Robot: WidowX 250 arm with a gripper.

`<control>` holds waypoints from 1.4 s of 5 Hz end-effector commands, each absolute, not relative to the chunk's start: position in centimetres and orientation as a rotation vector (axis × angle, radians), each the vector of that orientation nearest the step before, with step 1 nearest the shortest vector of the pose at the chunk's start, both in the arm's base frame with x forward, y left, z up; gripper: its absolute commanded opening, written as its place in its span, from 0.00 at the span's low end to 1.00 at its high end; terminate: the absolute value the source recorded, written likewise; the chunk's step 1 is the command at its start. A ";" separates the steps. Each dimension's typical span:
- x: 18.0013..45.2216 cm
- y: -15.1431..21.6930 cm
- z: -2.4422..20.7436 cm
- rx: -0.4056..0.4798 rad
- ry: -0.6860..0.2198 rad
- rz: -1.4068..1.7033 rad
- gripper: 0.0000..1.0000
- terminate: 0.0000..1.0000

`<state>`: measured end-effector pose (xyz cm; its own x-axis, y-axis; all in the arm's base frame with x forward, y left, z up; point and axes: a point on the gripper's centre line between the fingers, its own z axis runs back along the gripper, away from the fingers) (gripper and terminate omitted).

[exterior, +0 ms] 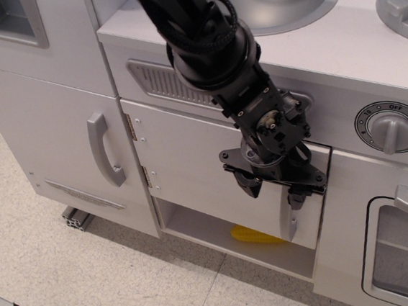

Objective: Open cabinet

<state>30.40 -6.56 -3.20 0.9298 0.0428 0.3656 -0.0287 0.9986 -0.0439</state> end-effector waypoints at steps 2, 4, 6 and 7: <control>30.4 -6.5 -2.4 -0.060 -0.384 0.031 0.00 0.00; 26.1 -5.1 -2.8 -0.044 -0.356 -0.033 0.00 0.00; 23.4 -2.3 -1.8 0.027 -0.350 -0.094 1.00 0.00; 22.7 -1.9 0.4 0.044 -0.365 -0.098 1.00 0.00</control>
<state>22.18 -1.66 -0.41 0.9407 -0.0970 0.3250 0.0800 0.9947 0.0653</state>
